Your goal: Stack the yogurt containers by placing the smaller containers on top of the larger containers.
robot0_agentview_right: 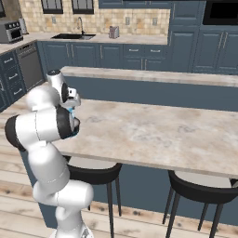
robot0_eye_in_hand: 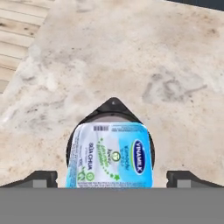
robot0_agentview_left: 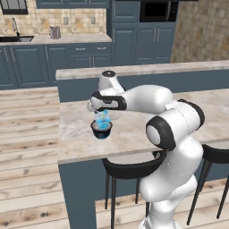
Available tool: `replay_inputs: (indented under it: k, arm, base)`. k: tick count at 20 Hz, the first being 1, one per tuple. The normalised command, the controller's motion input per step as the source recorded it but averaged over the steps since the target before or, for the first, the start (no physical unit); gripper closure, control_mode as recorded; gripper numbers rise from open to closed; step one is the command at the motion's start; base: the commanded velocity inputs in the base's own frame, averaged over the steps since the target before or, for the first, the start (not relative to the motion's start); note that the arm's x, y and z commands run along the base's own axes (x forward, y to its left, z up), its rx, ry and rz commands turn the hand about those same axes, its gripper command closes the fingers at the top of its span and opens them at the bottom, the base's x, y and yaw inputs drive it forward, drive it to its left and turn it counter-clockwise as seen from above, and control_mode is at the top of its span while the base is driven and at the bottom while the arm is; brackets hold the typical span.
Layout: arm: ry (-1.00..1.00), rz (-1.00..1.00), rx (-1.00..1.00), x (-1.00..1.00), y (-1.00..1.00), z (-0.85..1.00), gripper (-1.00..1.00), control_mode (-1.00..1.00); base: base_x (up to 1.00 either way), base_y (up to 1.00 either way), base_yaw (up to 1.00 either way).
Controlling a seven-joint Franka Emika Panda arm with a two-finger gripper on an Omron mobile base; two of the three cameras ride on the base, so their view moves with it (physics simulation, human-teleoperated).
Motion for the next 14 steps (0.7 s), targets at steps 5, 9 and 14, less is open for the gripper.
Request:
replay_inputs:
  k: [5, 9, 14]
  arm:
    - [0.00, -0.03, -0.01, -0.14, -0.01, 0.27, -1.00, -1.00]
    - [0.00, -0.02, 0.00, -0.24, -0.03, 0.27, -1.00, -1.00]
    - [0.00, -0.01, 0.00, -0.31, -0.02, 0.22, -1.00, -1.00]
  base:
    - [0.00, 0.00, 0.00]
    - [0.00, 0.00, 0.00]
    - [0.00, 0.00, 0.00]
